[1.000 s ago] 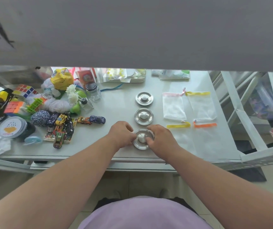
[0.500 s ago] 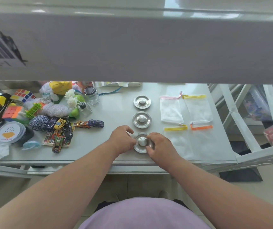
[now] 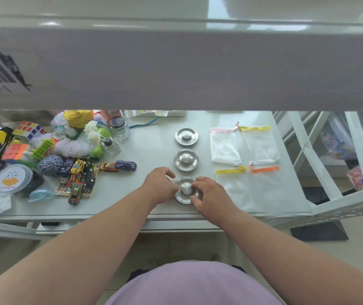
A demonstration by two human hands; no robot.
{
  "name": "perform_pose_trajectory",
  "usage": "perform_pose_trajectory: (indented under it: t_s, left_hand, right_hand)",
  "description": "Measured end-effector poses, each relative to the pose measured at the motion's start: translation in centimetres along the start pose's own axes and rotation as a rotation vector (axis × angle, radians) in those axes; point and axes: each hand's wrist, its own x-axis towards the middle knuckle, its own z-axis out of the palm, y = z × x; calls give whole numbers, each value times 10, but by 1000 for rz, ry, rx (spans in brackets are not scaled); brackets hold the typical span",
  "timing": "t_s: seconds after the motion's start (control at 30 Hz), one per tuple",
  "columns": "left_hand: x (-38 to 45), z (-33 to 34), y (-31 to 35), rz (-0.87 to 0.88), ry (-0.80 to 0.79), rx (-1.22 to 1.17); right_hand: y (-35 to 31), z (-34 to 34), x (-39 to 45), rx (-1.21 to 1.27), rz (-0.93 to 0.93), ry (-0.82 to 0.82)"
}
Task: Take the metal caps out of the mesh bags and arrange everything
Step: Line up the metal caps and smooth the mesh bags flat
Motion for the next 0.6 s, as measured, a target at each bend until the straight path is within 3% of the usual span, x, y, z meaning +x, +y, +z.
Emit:
perform_pose_trajectory:
  t_s: [0.2, 0.33, 0.6]
  left_hand:
    - [11, -11, 20, 195, 26, 197]
    - [13, -7, 20, 233, -51, 250]
    - [13, -6, 17, 269, -24, 265]
  right_hand:
    - [-2, -12, 20, -21, 27, -42]
    - [-4, -16, 31, -89, 51, -119]
    - [-3, -15, 36, -131, 43, -129]
